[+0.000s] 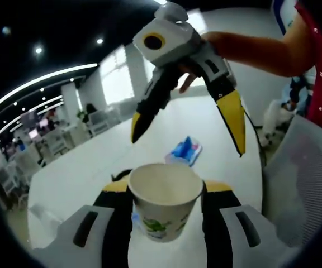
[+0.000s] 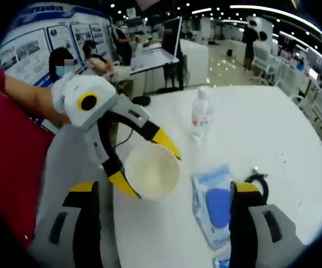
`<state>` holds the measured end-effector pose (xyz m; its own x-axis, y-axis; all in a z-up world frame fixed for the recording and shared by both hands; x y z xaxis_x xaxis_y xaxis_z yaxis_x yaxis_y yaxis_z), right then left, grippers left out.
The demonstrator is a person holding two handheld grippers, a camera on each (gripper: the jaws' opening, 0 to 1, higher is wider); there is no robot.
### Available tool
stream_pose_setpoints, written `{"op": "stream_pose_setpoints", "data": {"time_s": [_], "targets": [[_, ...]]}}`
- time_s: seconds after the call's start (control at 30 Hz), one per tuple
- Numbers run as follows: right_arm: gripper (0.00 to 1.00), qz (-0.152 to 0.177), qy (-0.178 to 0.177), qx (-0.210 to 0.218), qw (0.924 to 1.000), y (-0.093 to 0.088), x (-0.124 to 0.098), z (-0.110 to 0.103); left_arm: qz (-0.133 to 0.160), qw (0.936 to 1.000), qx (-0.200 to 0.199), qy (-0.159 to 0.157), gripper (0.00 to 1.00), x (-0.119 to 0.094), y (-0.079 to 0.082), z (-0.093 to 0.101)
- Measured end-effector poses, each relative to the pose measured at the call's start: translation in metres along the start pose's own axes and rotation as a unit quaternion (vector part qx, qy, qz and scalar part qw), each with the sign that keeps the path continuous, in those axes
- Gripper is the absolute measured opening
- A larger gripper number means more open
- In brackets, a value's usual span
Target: Arrange the tabletop items into an orderly group along one side of the table until the central work area is clear of visible clutter.
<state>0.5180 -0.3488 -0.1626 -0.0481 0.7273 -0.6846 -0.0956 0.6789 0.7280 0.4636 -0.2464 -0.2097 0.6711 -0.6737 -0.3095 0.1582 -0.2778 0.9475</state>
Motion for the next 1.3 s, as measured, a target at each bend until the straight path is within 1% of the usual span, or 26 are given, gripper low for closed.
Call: {"op": "stream_pose_setpoints", "data": {"time_s": [0.07, 0.17, 0.27, 0.37, 0.43, 0.47, 0.53, 0.63, 0.7, 0.9, 0.93, 1.0, 1.13, 1.3], "targets": [[0.99, 0.026, -0.006, -0.02, 0.9994, 0.002, -0.002, 0.0, 0.0, 1.0, -0.002, 0.002, 0.45, 0.0, 0.0, -0.002], [0.99, 0.059, -0.017, -0.025, 0.9978, 0.0, -0.005, -0.002, 0.003, 0.9999, -0.009, 0.007, 0.45, 0.0, 0.0, -0.004], [0.99, 0.082, -0.033, -0.027, 0.9957, -0.001, -0.007, -0.001, 0.006, 0.9997, -0.019, 0.012, 0.45, -0.001, 0.0, -0.007], [0.99, 0.121, -0.056, -0.024, 0.9908, -0.003, -0.01, 0.0, 0.01, 0.9994, -0.026, 0.018, 0.45, -0.001, 0.001, -0.01], [0.99, 0.137, -0.067, -0.023, 0.9881, -0.006, -0.012, 0.0, 0.014, 0.9991, -0.034, 0.022, 0.45, -0.002, 0.001, -0.012], [0.99, 0.14, -0.075, -0.018, 0.9871, -0.01, -0.013, 0.0, 0.016, 0.9988, -0.039, 0.026, 0.45, -0.002, 0.001, -0.013], [0.99, 0.144, -0.094, -0.026, 0.9848, -0.018, -0.013, 0.0, 0.017, 0.9984, -0.045, 0.03, 0.45, -0.002, 0.0, -0.015], [0.99, 0.149, -0.106, -0.024, 0.9828, -0.029, -0.009, -0.003, 0.022, 0.997, -0.062, 0.04, 0.45, -0.001, -0.002, -0.019], [0.99, 0.155, -0.11, -0.018, 0.9816, -0.037, -0.006, -0.005, 0.024, 0.9959, -0.076, 0.044, 0.45, 0.0, -0.003, -0.021], [0.99, 0.162, -0.107, -0.006, 0.9809, -0.055, 0.001, -0.013, 0.022, 0.9938, -0.093, 0.057, 0.45, 0.001, -0.009, -0.028], [0.99, 0.164, -0.106, 0.001, 0.9807, -0.058, 0.003, -0.013, 0.024, 0.9926, -0.102, 0.062, 0.45, 0.001, -0.01, -0.03], [0.99, 0.166, -0.107, 0.001, 0.9803, -0.063, 0.003, -0.014, 0.03, 0.9898, -0.12, 0.071, 0.45, 0.0, -0.014, -0.036], [0.99, 0.172, -0.108, 0.004, 0.9792, -0.066, 0.003, -0.015, 0.033, 0.9866, -0.133, 0.089, 0.45, 0.001, -0.02, -0.046], [0.99, 0.173, -0.107, 0.003, 0.9791, -0.068, 0.005, -0.015, 0.026, 0.9835, -0.138, 0.114, 0.45, 0.004, -0.027, -0.058]]}}
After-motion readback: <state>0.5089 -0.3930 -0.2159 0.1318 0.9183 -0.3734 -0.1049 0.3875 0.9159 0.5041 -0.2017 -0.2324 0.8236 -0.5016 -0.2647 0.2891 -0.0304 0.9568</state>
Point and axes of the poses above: the point that each gripper's makers call its tool centre point, and the gripper's own axes: x roughly forward along the fingers, z roughly to its right, y roughly out of its top, the point moved 7 cm from there along -x, roughly backward along the fingers, and after that the axes turned 7 degrees about -x, right-handed, at the moved point
